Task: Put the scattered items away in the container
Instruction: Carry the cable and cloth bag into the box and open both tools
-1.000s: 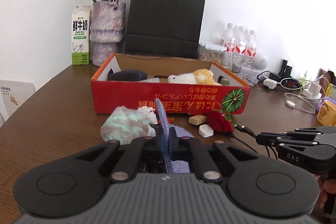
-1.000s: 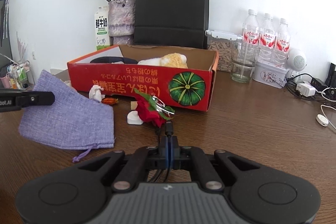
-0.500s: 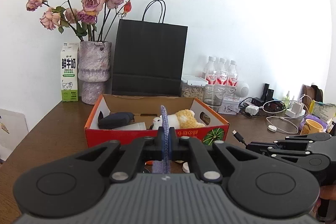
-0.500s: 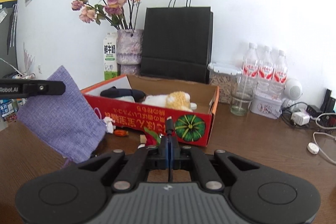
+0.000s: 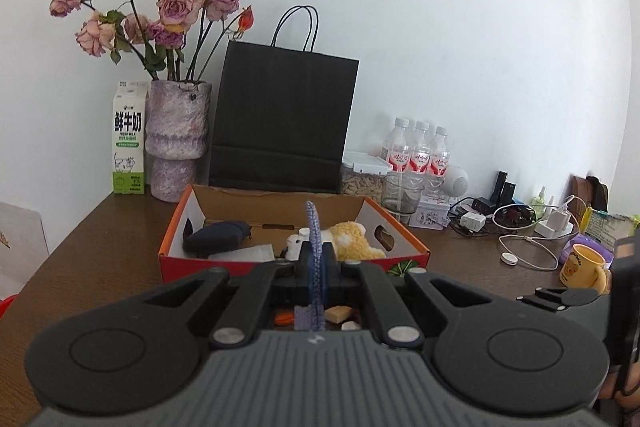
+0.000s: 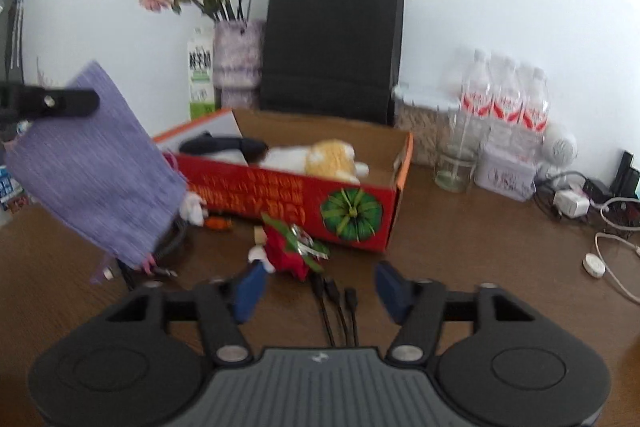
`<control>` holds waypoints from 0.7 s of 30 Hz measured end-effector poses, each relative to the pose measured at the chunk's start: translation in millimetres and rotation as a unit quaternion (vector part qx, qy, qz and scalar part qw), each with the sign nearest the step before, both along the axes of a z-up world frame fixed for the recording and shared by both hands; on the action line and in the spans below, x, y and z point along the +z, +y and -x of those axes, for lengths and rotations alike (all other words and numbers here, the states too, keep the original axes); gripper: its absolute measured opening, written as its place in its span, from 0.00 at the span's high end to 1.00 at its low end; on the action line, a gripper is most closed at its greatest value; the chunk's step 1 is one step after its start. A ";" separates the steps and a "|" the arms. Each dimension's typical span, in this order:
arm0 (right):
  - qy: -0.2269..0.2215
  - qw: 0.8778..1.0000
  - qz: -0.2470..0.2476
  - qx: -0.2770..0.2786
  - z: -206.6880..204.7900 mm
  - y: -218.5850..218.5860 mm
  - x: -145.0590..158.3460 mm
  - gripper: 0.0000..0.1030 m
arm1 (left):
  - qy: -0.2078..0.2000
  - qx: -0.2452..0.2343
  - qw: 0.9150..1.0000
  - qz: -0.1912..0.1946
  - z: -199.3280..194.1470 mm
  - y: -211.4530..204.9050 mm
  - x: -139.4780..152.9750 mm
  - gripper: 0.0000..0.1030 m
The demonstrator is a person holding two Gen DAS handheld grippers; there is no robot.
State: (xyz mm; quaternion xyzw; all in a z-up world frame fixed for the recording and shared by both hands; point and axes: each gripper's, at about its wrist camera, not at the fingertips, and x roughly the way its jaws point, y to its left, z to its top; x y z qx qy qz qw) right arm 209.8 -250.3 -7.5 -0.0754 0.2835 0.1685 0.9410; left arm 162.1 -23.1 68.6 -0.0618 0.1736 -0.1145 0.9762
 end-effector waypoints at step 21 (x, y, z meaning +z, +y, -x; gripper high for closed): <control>-0.021 0.999 -0.038 -0.001 -1.4 -6.9 0.7 0.98 | 0.025 0.000 0.999 0.030 -17.2 16.5 -11.9 0.96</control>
